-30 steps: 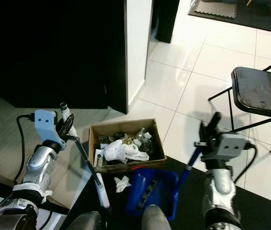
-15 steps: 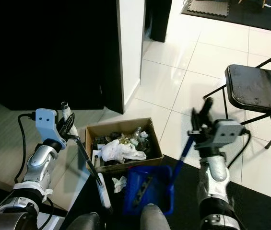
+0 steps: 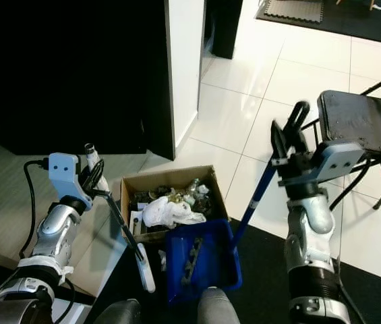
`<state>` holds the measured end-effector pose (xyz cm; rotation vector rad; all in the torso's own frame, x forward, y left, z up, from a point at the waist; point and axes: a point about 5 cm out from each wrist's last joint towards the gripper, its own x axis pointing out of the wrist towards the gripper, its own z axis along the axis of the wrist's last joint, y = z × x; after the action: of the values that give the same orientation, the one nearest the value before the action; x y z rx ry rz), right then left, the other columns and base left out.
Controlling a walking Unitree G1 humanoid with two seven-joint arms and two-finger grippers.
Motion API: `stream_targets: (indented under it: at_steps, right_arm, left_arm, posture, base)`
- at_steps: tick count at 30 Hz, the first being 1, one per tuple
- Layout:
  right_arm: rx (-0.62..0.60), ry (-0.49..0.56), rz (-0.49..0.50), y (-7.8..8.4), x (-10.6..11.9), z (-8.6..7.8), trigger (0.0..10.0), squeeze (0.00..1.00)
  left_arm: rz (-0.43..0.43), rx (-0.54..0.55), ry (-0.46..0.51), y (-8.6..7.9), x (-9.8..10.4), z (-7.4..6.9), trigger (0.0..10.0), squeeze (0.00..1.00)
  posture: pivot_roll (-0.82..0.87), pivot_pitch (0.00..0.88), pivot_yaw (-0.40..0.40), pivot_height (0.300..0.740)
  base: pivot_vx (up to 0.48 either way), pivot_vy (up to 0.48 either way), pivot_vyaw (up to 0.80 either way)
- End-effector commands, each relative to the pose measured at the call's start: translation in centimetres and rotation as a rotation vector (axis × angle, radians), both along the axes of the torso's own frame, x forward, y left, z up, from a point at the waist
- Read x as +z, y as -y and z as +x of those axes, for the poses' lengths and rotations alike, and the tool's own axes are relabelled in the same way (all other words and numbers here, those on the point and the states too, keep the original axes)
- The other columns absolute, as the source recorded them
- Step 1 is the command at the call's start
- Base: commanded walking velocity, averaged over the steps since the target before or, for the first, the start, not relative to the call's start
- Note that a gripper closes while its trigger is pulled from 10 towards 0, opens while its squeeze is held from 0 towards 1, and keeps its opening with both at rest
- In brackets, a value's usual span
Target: Sweep floor
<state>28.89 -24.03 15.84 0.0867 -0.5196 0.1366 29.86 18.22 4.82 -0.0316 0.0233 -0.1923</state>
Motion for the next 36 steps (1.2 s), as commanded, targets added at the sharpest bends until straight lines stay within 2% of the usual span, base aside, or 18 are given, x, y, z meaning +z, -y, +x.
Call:
stream_targets:
  at_steps: [1,2,5,7,12,18,19,24,31,33,34,36]
  right_arm:
    - [0.000,0.093,0.038,0.3,2.4,0.3,10.0,0.00]
    - [0.004,0.143,0.056,0.4,4.1,0.8,10.0,0.00]
    - [0.001,0.186,0.054,0.8,5.8,1.4,10.0,0.00]
    - [-0.004,0.193,0.041,1.0,6.2,1.6,10.0,0.00]
    - [-0.063,0.166,-0.062,2.1,6.7,3.6,10.0,0.00]
    - [-0.100,0.136,-0.117,2.1,6.9,5.0,10.0,0.00]
    - [-0.102,0.115,-0.144,1.7,7.1,5.9,10.0,0.00]
    - [-0.101,0.064,-0.188,0.6,7.3,7.6,10.0,0.00]
    - [-0.111,0.031,-0.230,-0.5,7.7,8.7,10.0,0.00]
    - [-0.129,0.032,-0.297,-1.8,8.0,9.4,10.0,0.00]
    - [-0.129,0.032,-0.297,-1.8,8.0,9.4,10.0,0.00]
    - [-0.113,0.042,-0.329,-2.8,8.2,9.7,10.0,0.00]
  left_arm:
    - [0.002,0.010,0.019,-0.5,0.4,0.2,10.0,0.00]
    - [0.000,0.009,0.020,-0.5,0.4,0.2,10.0,0.00]
    - [-0.001,0.011,0.023,-0.5,0.5,0.2,10.0,0.00]
    - [-0.001,0.011,0.024,-0.5,0.5,0.3,10.0,0.00]
    - [-0.001,0.011,0.030,-0.6,0.7,0.5,10.0,0.00]
    - [-0.001,0.011,0.036,-0.7,0.9,0.6,10.0,0.00]
    - [0.000,0.012,0.040,-0.8,1.0,0.5,10.0,0.00]
    - [0.003,0.017,0.048,-1.0,1.0,0.4,10.0,0.00]
    - [0.008,0.022,0.053,-1.3,1.1,0.2,10.0,0.00]
    - [0.012,0.023,0.055,-1.4,1.1,0.2,10.0,0.00]
    - [0.012,0.023,0.055,-1.4,1.1,0.2,10.0,0.00]
    - [0.012,0.023,0.056,-1.4,1.1,0.1,10.0,0.00]
  posture:
    - [-0.04,0.024,0.017,0.740]
    - [-0.04,0.022,0.017,0.740]
    - [-0.03,0.020,0.017,0.740]
    - [-0.03,0.019,0.018,0.740]
    - [-0.02,0.020,0.019,0.740]
    - [-0.02,0.026,0.018,0.740]
    - [-0.01,0.028,0.015,0.740]
    - [0.01,0.038,0.007,0.740]
    - [0.02,0.048,-0.001,0.740]
    - [0.02,0.053,-0.003,0.740]
    - [0.02,0.053,-0.003,0.740]
    - [0.02,0.055,-0.006,0.740]
  base:
    - [0.000,0.000,0.00]
    - [0.000,0.000,0.00]
    - [0.000,0.000,0.00]
    - [0.000,0.000,0.00]
    - [0.000,0.000,0.00]
    - [0.000,0.000,0.00]
    - [0.000,0.000,0.00]
    - [0.000,0.000,0.00]
    - [0.000,0.000,0.00]
    - [0.000,0.000,0.00]
    - [0.000,0.000,0.00]
    - [0.000,0.000,0.00]
